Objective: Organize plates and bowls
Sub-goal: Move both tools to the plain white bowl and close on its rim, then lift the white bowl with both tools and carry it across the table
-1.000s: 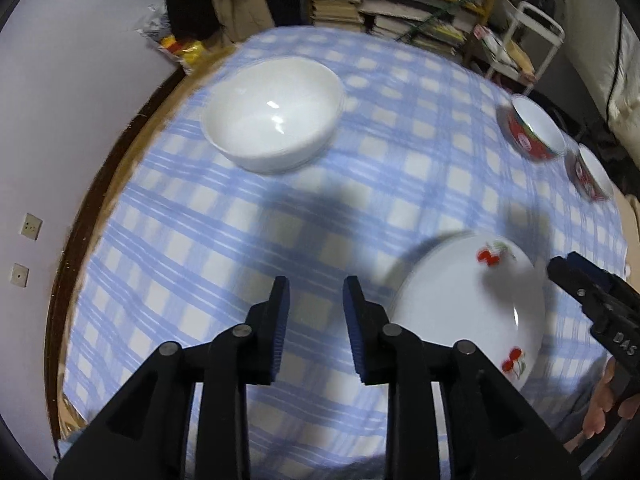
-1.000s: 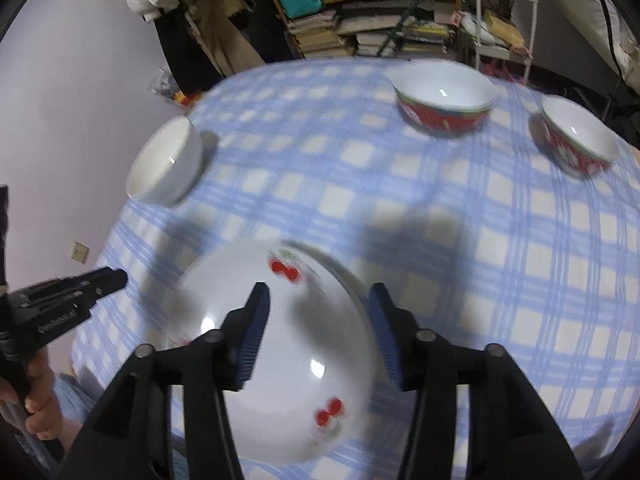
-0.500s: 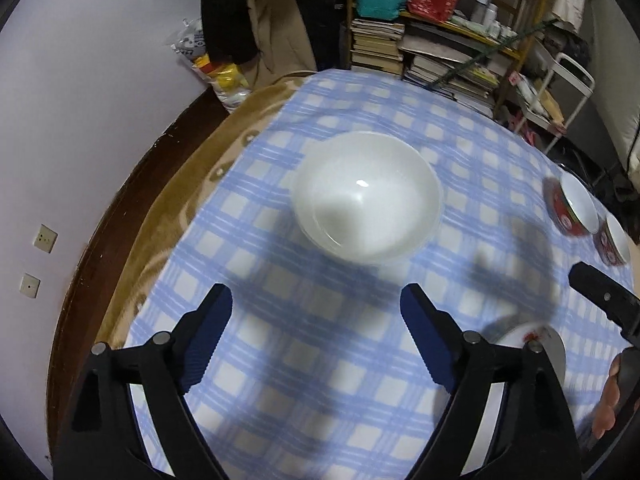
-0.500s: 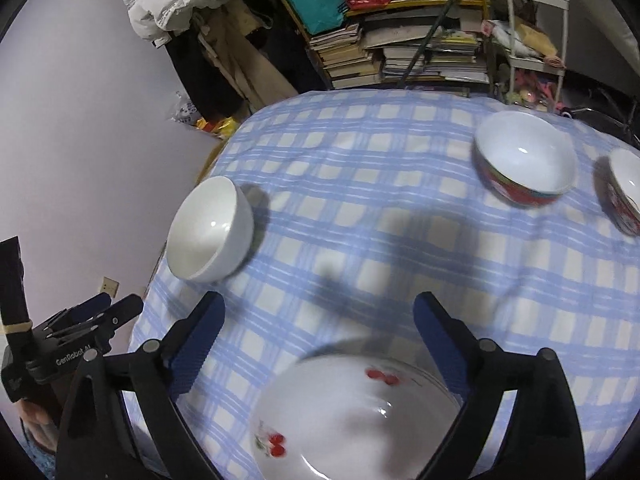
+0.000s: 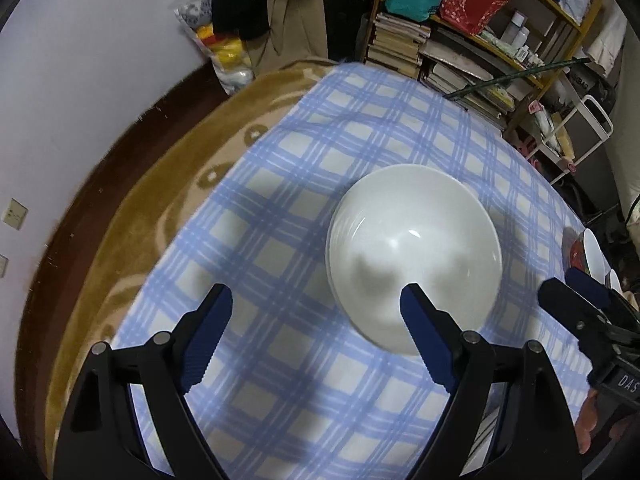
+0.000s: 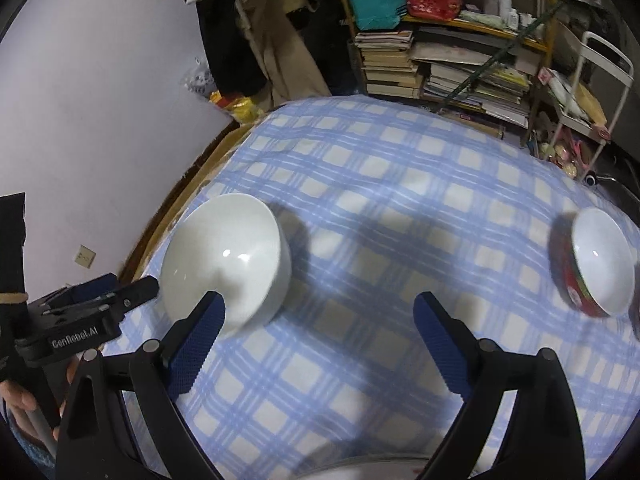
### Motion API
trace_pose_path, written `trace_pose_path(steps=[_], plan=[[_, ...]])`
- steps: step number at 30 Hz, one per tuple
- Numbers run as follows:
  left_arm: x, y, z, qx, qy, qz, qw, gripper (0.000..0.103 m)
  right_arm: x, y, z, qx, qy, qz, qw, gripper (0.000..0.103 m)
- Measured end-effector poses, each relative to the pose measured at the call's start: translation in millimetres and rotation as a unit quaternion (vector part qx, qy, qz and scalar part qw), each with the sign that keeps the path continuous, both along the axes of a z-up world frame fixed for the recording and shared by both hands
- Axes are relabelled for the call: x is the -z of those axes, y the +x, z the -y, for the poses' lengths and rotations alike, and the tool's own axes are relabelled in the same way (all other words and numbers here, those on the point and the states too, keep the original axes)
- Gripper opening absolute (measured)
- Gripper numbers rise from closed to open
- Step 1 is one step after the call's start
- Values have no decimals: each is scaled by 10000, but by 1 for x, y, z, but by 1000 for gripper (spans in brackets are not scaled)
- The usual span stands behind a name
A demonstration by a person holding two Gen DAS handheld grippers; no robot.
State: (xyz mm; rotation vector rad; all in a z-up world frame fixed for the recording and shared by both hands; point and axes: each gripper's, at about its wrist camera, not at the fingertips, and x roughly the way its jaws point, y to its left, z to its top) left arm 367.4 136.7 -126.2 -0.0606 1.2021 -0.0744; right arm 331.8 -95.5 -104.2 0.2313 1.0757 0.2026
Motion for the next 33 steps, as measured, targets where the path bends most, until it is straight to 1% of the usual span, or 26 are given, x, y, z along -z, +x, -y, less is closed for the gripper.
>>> trace_pose_path(steps=[4, 5, 6, 7, 8, 9, 10, 11, 12, 13, 14, 15, 16, 18, 21, 25, 30, 33], plan=[[14, 9, 2, 0, -61, -130, 9999, 66, 11, 18, -17, -106, -89, -118, 9998, 99], [17, 11, 2, -10, -62, -160, 9999, 56, 13, 21, -20, -123, -82, -133, 9998, 94], [22, 14, 3, -19, -96, -228, 9997, 46, 16, 26, -22, -138, -88, -181, 9997, 86], [25, 16, 2, -21, -160, -290, 9994, 44, 21, 30, -26, -158, -126, -276, 9994, 81], [28, 18, 2, -26, -236, -333, 9992, 41, 25, 33, -29, -189, -149, -376, 9990, 73], [31, 19, 1, -56, -315, -340, 9989, 36, 29, 36, -31, -229, -143, -452, 9986, 66], [33, 20, 0, -87, -390, -323, 9987, 31, 32, 38, -33, -269, -116, -520, 9982, 63], [34, 21, -1, -109, -458, -303, 9984, 21, 38, 40, -34, -316, 42, -613, 9976, 55], [35, 20, -1, -135, -496, -288, 9983, 13, 42, 41, -34, -333, 165, -694, 9969, 49], [35, 20, 0, -141, -577, -273, 9979, 10, 45, 41, -34, -324, 256, -782, 9961, 47], [34, 19, 0, -179, -596, -246, 9978, 9, 49, 41, -34, -305, 325, -844, 9954, 38], [32, 17, 1, -202, -591, -214, 9978, 9, 52, 40, -34, -299, 361, -870, 9951, 22], [31, 15, 4, -195, -554, -198, 9981, 9, 53, 39, -35, -309, 345, -877, 9951, 20], [27, 13, 8, -181, -444, -187, 9987, 9, 52, 34, -36, -323, 249, -783, 9961, 19], [23, 9, 11, -202, -471, -261, 9983, 9, 45, 24, -37, -272, 100, -672, 9973, 19], [17, 1, 19, -55, -356, -273, 9990, 9, 37, 15, -29, -118, 210, -646, 9976, 19], [2, -12, 32, 54, -357, -194, 9992, 9, 24, 4, -13, 19, 392, -559, 9977, 19], [-9, -18, 43, 142, -318, -120, 9993, 9, 11, -5, -3, 22, 343, -438, 9985, 19]])
